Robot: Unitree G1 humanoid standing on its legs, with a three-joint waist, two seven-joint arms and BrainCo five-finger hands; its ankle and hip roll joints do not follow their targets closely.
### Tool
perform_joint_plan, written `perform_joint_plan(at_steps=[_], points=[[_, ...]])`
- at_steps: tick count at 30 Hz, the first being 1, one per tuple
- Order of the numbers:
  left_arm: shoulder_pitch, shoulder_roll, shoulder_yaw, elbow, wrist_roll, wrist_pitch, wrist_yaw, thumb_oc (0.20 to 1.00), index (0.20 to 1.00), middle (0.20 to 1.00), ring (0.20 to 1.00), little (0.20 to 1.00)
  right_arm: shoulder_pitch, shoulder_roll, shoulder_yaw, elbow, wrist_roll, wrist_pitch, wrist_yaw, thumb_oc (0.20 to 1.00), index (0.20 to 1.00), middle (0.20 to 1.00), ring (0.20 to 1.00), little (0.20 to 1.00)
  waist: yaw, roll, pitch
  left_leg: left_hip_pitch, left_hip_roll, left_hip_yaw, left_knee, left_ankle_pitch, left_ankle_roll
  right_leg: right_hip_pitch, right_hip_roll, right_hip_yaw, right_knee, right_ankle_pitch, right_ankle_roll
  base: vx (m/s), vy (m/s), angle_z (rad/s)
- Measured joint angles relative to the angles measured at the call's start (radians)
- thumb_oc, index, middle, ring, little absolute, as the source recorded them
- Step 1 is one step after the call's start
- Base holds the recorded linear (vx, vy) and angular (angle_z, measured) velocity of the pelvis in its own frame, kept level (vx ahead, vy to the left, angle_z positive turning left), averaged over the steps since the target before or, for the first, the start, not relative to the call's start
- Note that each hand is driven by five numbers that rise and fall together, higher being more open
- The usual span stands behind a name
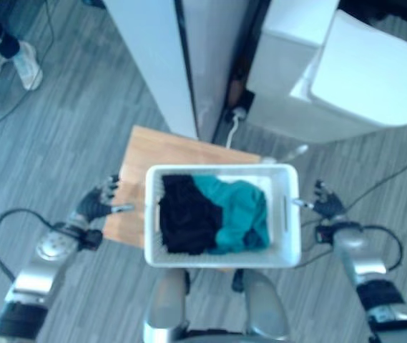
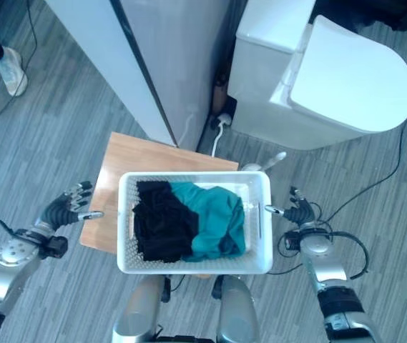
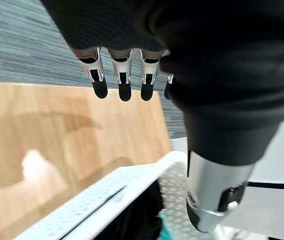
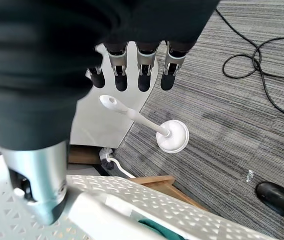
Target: Grab the laundry basket,head to the washer,open it,put in the laundry and shut it.
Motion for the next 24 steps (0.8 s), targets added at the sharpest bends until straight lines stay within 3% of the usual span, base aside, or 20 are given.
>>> perform_joint_plan(at_steps=[8,13,24], points=[[-0.028,-0.001,0.032,-0.035,0.145,0.049,-0.045,1.0,1.0,1.0,1.0,1.0,0.005,0.051,-0.004,-0.057,-0.104,0.044,0.003,1.0,1.0,1.0,1.0,1.0,0.0,-0.012,0.006,-0.023,0.001,-0.006,0.011,-0.001,-0.001,-0.014,0.001,-0.004,0.0,0.002,-0.002,-0.05,-0.011,0.02],[-0.102,-0.084,0.038,-0.035,0.266,0.083,-0.046,1.0,1.0,1.0,1.0,1.0,-0.009,0.067,-0.016,-0.066,-0.143,0.06,0.011,1.0,1.0,1.0,1.0,1.0,0.0,-0.019,0.006,-0.078,0.001,-0.021,0.053,-0.005,-0.005,-0.042,0.001,-0.015,0.0,0.01,-0.013,-0.06,0.001,0.07],[-0.17,-0.148,-0.035,0.027,0.33,0.126,-0.029,1.0,1.0,1.0,1.0,1.0,-0.071,0.09,-0.008,-0.055,-0.18,0.07,-0.025,1.0,1.0,1.0,1.0,1.0,-0.007,-0.025,0.007,-0.167,0.001,-0.038,0.119,-0.009,-0.01,-0.092,0.002,-0.024,0.001,0.03,-0.018,-0.04,-0.007,0.03]])
